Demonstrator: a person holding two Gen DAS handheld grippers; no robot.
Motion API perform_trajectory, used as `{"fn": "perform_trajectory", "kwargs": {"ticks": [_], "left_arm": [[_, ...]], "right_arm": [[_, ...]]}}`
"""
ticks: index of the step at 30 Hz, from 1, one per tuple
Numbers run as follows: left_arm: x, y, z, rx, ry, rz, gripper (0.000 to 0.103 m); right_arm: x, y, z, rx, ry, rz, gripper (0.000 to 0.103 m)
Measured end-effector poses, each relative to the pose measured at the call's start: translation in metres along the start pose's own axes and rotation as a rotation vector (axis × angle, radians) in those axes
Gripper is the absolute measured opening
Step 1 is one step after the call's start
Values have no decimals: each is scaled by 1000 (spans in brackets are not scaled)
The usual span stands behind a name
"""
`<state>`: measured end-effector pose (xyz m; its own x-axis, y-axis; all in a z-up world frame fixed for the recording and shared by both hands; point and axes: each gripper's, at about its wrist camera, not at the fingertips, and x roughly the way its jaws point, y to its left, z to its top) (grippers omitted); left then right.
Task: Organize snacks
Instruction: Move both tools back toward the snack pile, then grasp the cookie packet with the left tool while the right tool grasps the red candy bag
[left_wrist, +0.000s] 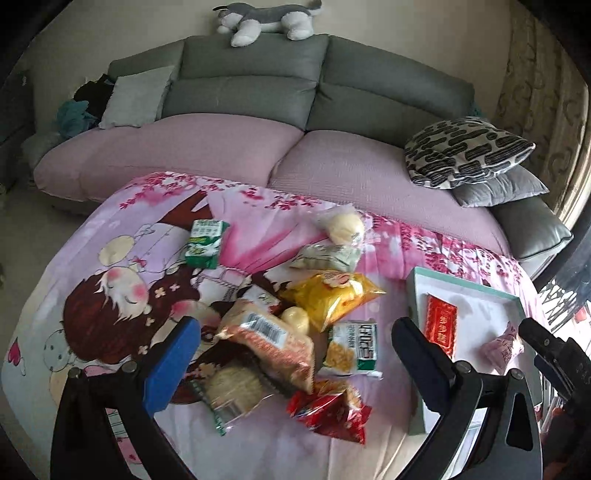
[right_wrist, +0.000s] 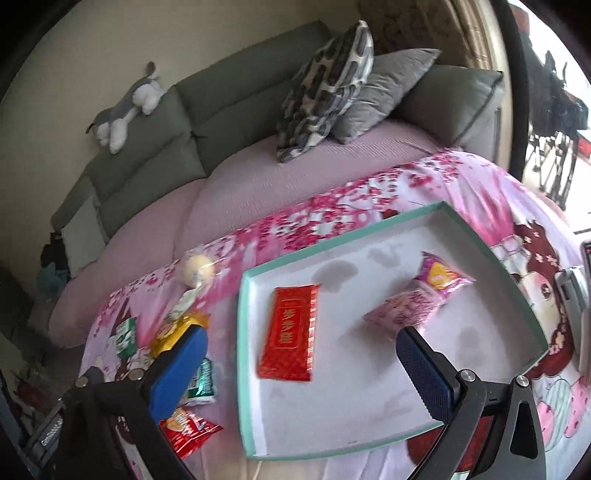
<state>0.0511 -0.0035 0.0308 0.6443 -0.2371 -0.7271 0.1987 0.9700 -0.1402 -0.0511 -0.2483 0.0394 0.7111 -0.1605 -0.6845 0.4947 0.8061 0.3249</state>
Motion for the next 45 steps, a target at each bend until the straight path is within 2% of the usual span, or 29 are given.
{"fn": "perform_trajectory", "kwargs": {"ticks": [2,6,9,13,23,28,31,41,45], "left_arm": [[-3,12,-1,-39,4,32,103],[-4,35,-4,-48,23,75,103],[-1,55,-5,-53,42,162,103],[6,77,-7,-90,93,212,103],[30,90,-19,-167,189,135,103],[51,99,-30,-245,261,92,103],[63,101,-35,-273,300,79,103],[102,89,-45,-255,450,57,103],[105,80,-44,-211,451,69,103]], "right_arm": [[0,7,-5,-1,12,39,103],[4,24,-17,-36,40,84,103],[8,39,-25,-52,66,136,103],[15,61,-37,-107,98,148,103],[43,96,-63,-191,212,204,103],[58,108,-79,-212,291,240,103],[66,116,-89,-240,326,233,103],[88,129,-109,-306,409,209,100],[95,132,-112,-335,423,190,99]]}}
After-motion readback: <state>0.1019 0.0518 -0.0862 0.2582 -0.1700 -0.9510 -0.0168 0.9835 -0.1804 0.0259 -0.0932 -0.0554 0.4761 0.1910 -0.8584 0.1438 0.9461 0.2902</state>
